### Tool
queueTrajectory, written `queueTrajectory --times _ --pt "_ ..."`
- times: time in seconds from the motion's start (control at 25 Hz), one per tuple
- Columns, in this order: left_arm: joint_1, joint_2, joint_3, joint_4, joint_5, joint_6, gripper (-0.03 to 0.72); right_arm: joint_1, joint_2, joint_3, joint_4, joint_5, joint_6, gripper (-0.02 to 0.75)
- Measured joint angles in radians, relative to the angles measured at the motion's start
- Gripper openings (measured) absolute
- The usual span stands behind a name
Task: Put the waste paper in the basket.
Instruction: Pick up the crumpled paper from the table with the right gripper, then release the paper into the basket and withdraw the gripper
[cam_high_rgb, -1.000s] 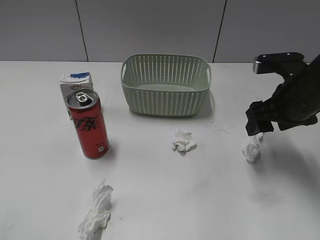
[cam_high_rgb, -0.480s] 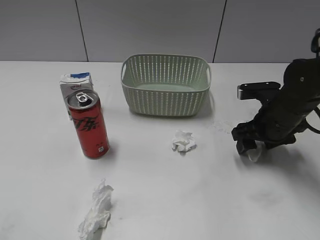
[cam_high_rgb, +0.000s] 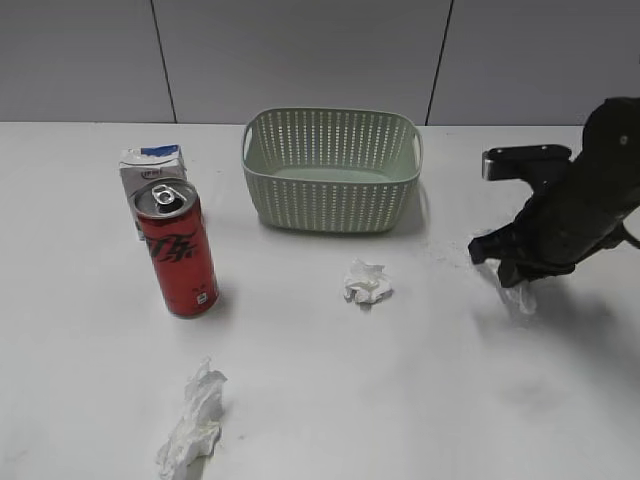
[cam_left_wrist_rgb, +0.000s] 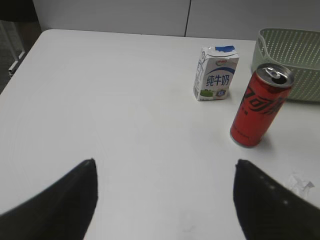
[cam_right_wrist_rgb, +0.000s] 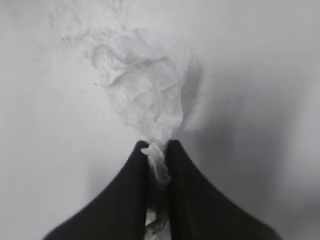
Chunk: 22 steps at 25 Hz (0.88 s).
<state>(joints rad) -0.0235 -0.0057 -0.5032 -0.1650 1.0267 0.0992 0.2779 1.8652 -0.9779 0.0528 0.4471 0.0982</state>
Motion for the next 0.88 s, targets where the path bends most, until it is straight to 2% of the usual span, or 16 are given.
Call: queueTrajectory --times 0.28,0.44,0.64,0.88 --pt "0.0 0.0 0.0 0.0 0.0 0.0 0.613 0.017 -0.18 -0.101 0.0 -0.001 -0.035 0.057" --pt "0.0 0.0 0.0 0.0 0.0 0.0 0.607 0.094 -0.19 -0.262 0.0 -0.001 -0.124 0.057" --pt "0.0 0.0 0.0 0.0 0.0 0.001 0.598 0.184 -0.09 -0.491 0.008 -0.003 -0.151 0.057" --pt "0.0 0.0 0.0 0.0 0.0 0.0 0.594 0.211 0.131 -0.699 0.068 0.056 -0.153 0.062"
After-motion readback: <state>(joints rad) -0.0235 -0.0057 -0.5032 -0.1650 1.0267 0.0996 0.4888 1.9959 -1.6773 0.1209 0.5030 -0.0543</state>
